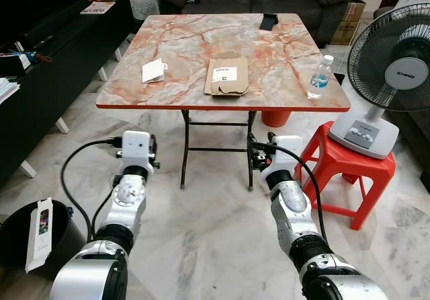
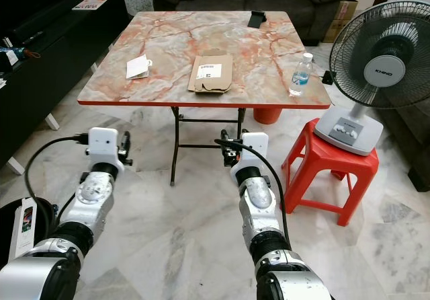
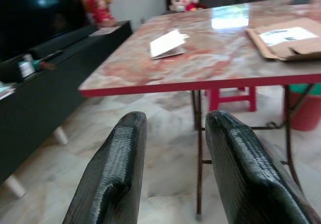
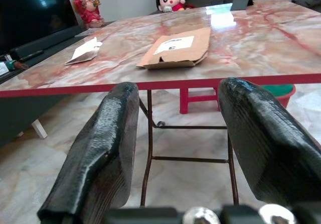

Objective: Picking trash to rubbish bin

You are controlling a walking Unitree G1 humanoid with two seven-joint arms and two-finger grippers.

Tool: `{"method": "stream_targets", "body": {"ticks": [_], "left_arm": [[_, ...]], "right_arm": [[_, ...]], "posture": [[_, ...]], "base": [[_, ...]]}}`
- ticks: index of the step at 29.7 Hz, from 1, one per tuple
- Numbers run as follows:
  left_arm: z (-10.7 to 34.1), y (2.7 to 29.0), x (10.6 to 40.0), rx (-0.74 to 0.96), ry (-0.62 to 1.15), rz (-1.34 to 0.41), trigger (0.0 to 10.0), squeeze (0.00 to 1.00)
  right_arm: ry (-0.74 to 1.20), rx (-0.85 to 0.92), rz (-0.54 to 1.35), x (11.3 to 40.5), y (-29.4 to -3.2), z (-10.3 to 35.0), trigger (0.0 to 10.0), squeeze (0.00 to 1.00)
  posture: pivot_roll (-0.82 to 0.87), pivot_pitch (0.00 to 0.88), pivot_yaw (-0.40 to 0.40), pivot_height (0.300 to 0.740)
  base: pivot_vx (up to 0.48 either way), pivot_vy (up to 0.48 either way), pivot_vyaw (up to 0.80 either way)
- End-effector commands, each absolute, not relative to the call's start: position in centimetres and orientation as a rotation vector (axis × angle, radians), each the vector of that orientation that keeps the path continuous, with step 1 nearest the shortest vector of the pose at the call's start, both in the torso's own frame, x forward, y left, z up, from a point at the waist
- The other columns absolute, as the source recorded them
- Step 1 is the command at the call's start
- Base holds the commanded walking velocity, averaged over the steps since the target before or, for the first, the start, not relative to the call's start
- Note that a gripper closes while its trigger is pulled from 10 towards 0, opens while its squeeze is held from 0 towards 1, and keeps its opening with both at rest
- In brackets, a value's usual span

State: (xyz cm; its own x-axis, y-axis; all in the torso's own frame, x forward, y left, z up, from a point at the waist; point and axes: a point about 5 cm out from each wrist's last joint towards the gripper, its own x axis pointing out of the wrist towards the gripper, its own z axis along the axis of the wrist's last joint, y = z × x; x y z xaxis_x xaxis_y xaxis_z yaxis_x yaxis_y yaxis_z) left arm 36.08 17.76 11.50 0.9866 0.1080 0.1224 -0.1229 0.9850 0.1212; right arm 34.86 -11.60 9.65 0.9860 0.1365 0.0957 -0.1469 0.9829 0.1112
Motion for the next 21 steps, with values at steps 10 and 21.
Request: {"method": "stream_targets", "body": {"ticks": [10,21], "left_arm": [[12.13,18.21,36.31,0.129,-0.135,0.148,10.0,0.0],[12.44,17.86,36.49,0.15,-0.145,0.152,10.0,0.0]], "right_arm": [[-0.105,0.171,0.173,34.71,-10.06,10.0,10.0,0.0],[-0.126,0.142,0.164,35.08,-10.48,10.65,10.0,0.0]], "posture": [[-0.03,0.0,0.009,0.74],[-0.03,0.0,0.002,0.74]], "base": [[0.274,0.0,0.13],[0.297,0.0,0.0]]}}
